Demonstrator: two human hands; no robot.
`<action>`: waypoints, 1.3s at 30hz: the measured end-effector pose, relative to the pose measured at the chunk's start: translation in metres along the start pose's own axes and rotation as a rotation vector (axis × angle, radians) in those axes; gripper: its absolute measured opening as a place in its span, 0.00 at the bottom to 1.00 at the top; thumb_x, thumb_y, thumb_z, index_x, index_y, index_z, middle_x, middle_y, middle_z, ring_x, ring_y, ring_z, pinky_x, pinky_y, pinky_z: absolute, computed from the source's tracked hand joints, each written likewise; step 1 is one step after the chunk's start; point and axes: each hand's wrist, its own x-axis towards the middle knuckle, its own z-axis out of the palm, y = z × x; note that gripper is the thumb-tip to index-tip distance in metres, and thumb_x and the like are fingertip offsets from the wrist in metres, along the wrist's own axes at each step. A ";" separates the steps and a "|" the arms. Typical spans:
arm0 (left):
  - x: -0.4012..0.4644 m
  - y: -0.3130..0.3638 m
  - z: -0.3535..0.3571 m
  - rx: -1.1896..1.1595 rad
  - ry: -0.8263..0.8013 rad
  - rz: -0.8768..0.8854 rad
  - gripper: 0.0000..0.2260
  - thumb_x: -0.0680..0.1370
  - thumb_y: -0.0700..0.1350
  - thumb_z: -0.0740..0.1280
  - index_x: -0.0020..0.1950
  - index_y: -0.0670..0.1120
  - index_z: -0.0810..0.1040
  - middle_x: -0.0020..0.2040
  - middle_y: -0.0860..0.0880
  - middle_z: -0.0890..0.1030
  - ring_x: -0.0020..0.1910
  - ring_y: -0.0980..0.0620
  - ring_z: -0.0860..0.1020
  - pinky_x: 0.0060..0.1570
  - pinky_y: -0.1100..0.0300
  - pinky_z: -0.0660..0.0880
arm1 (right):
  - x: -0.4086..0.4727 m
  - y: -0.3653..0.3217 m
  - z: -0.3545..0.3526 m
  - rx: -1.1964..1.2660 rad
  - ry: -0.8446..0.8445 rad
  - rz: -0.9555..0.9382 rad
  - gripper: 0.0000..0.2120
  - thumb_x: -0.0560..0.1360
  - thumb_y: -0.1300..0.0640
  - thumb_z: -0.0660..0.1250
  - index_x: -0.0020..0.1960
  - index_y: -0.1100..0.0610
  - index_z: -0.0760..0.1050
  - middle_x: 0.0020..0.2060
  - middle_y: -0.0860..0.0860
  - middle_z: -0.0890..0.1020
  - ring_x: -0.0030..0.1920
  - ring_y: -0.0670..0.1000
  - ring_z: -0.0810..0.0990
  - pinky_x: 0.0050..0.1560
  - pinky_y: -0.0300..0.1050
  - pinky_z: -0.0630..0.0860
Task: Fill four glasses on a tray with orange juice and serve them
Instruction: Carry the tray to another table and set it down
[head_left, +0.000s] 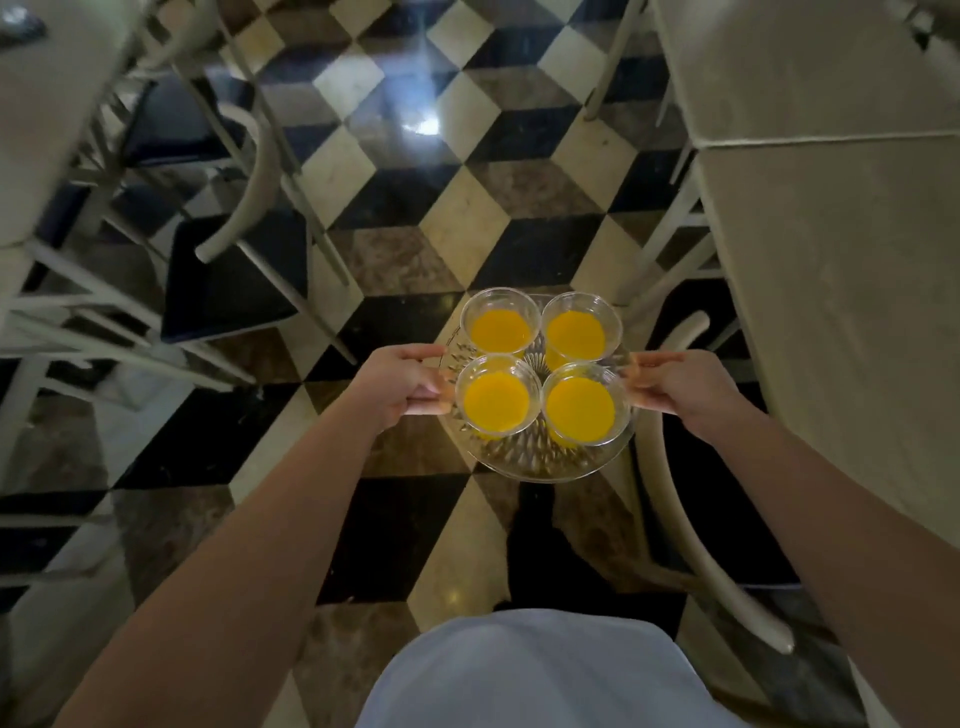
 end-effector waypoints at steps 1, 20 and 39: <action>0.018 0.017 0.001 -0.004 -0.004 -0.005 0.23 0.73 0.24 0.69 0.62 0.46 0.80 0.56 0.40 0.86 0.47 0.43 0.88 0.41 0.52 0.84 | 0.020 -0.013 0.000 0.002 0.009 0.008 0.15 0.73 0.70 0.73 0.58 0.61 0.82 0.51 0.59 0.87 0.47 0.54 0.89 0.51 0.51 0.84; 0.319 0.372 0.053 0.121 -0.097 0.010 0.22 0.74 0.25 0.67 0.62 0.46 0.81 0.50 0.42 0.87 0.45 0.44 0.88 0.43 0.51 0.85 | 0.340 -0.282 -0.003 0.049 0.145 0.032 0.15 0.69 0.69 0.75 0.55 0.58 0.85 0.47 0.56 0.88 0.46 0.55 0.89 0.52 0.55 0.85; 0.629 0.700 0.120 0.358 -0.326 0.066 0.22 0.74 0.25 0.68 0.62 0.46 0.82 0.54 0.41 0.86 0.46 0.45 0.88 0.40 0.53 0.84 | 0.600 -0.514 -0.015 0.334 0.375 0.120 0.13 0.73 0.73 0.71 0.55 0.61 0.82 0.47 0.57 0.87 0.45 0.53 0.88 0.46 0.50 0.85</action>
